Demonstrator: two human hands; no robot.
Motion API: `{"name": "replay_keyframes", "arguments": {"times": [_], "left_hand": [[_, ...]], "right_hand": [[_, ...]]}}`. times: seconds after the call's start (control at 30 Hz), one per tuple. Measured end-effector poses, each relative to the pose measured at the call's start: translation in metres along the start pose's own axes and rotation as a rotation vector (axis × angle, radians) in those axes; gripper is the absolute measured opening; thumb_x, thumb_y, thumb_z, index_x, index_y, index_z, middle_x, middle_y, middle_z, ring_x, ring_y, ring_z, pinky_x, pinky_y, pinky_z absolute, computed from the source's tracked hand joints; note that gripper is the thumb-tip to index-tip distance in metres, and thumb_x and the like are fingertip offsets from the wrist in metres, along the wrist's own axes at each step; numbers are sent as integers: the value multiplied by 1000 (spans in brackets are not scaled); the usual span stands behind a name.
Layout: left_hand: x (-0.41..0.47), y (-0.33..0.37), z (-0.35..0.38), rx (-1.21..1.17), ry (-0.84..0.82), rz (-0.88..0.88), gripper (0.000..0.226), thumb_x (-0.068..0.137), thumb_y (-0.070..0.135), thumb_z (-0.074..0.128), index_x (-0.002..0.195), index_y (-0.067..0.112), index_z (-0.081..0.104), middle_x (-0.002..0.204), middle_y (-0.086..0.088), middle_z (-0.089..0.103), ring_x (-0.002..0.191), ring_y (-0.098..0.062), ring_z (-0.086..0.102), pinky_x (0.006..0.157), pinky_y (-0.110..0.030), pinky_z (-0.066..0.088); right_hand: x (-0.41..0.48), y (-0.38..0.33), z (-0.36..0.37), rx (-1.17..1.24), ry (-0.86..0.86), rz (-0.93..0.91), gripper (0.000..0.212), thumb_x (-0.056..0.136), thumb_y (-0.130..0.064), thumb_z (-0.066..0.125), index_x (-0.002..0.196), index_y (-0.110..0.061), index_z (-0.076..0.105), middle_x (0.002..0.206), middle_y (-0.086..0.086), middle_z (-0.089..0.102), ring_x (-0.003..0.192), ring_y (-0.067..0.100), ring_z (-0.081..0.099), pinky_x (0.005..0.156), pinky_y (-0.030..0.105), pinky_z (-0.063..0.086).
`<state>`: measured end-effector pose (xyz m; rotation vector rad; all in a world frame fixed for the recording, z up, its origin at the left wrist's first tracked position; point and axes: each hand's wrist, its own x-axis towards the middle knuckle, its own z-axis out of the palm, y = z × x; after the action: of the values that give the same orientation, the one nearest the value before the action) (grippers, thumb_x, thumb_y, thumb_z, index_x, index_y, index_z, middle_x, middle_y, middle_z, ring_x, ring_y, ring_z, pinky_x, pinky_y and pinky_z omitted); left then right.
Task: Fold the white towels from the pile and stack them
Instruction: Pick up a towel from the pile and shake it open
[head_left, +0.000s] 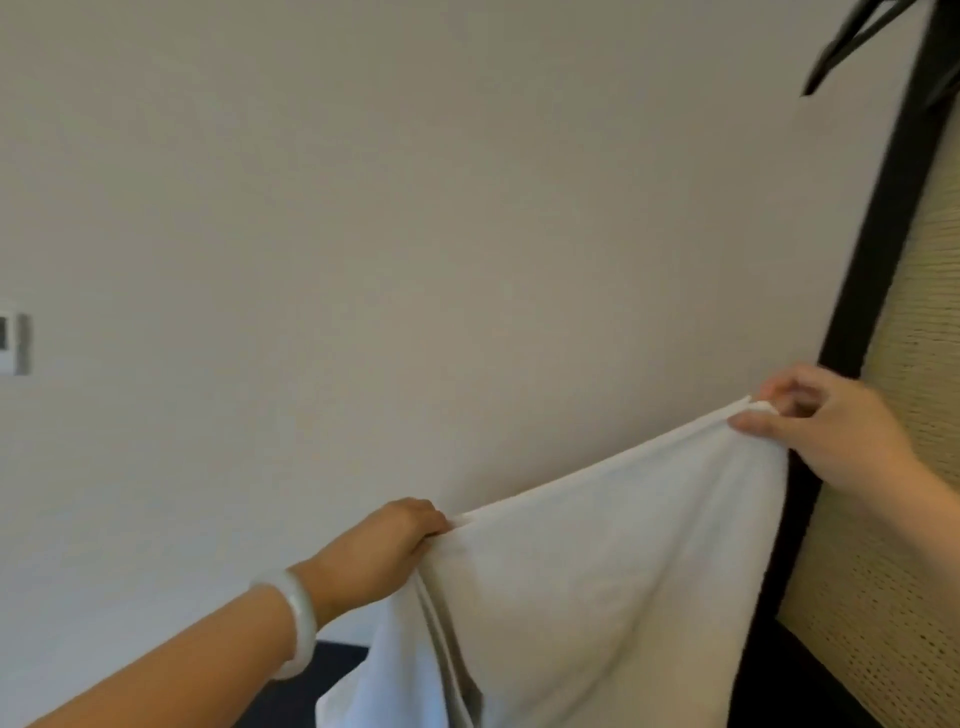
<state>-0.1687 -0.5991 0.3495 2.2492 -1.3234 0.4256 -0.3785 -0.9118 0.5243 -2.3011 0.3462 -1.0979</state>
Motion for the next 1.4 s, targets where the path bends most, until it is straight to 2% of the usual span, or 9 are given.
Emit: {"name": "replay_keyframes", "arguments": {"times": [0.1,0.27,0.43,0.53,0.63,0.93,1.13,1.3,1.4], "left_hand": [[-9,-10,28,23,-107,-155,30,99,9,41,107,10,70,104,-6,61,95,-20,57,84,-27,45],[-14,-14,71,-79,-25,-382,20,99,12,41,92,12,59,93,-1,52,88,-19,56,76,-23,43],[-11,-8,75,-465,151,-582,21,97,6,42,81,13,54,78,-2,57,68,-13,50,60,-22,38],[13,-15,37,-447,238,-496,23,97,6,45,78,17,53,81,-1,59,74,-15,53,60,-16,36],[63,-20,-30,-232,304,-290,21,97,5,50,81,18,53,90,-7,61,87,-23,55,69,-23,31],[204,50,-257,179,616,-20,16,92,2,53,95,0,69,105,-21,68,102,-36,60,80,-32,37],[206,59,-302,336,577,18,14,92,2,56,93,5,70,99,-13,68,95,-30,60,77,-29,36],[208,62,-332,301,759,74,19,90,2,55,86,13,69,87,2,61,84,-18,52,75,-29,37],[213,49,-321,334,652,14,19,91,7,55,83,21,65,86,6,59,85,-16,53,76,-28,37]], "right_hand": [[5,-6,3,-23,-107,-29,34,72,-15,84,98,-30,68,62,-7,61,66,17,59,67,32,46],[5,-12,7,-177,-136,-31,19,68,-21,88,73,-32,74,75,5,69,78,37,63,78,51,54],[11,7,-5,-54,-111,151,16,73,-9,83,72,-16,69,56,13,63,41,23,52,41,24,44],[12,27,-13,165,-78,355,24,77,5,75,97,7,62,80,28,68,52,25,69,45,25,56],[16,37,-16,267,7,418,22,83,2,71,104,6,63,89,27,70,65,27,72,51,22,58],[111,-6,-59,659,399,110,15,90,12,59,100,0,62,84,19,66,55,18,71,58,24,60],[139,-33,-88,580,325,37,12,89,8,64,99,3,63,81,25,71,65,29,74,61,31,62],[157,-59,-97,579,373,7,14,89,3,67,101,-2,62,77,24,72,66,31,73,58,30,62],[163,-60,-89,573,343,32,19,87,5,68,87,-11,58,65,19,71,60,29,73,50,29,60]]}}
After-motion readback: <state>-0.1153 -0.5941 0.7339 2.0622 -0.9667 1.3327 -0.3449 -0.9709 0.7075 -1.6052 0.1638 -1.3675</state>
